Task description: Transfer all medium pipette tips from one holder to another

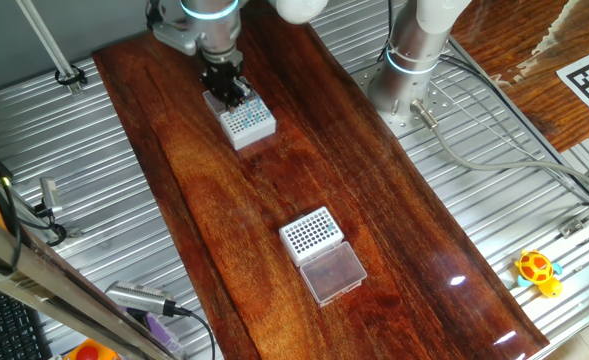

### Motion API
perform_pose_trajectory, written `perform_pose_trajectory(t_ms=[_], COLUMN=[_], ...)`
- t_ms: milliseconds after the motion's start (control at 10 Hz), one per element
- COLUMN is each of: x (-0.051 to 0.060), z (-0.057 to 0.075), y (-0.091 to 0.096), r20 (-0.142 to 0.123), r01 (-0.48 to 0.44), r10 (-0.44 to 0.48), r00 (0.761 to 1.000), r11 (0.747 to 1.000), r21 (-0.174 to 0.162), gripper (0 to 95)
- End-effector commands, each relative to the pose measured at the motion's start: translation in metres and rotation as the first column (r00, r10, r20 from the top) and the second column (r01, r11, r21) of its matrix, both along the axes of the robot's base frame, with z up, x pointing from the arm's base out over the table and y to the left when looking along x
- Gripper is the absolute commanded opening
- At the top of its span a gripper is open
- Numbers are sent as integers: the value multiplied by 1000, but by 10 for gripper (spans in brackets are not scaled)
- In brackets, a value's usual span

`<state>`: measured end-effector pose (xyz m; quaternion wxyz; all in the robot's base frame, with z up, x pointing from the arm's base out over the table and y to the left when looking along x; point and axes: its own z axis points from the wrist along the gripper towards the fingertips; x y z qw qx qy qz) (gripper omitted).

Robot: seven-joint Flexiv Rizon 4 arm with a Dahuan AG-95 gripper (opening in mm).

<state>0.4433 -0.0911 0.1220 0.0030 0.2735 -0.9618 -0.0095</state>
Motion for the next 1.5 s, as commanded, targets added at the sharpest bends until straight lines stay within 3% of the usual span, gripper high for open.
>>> perform_pose_trajectory(t_ms=[100,400,500,600,800,1000,1200,1500], x=[4,9,9,6,-9,-23,-23,-23], z=[15,30,34,33,24,14,13,13], y=[5,30,59,75,124,152,152,152], r20=[-3,-5,-8,-8,-18,-16,-18,-21], r01=[9,35,74,99,186,231,220,27], r10=[-9,-35,-74,-99,-186,-231,-220,-27], r00=[1000,999,997,995,982,973,975,999], r11=[1000,999,997,995,983,973,975,1000], r21=[-3,2,1,-1,-10,-16,-18,5], gripper=[0,0,0,0,0,0,0,0])
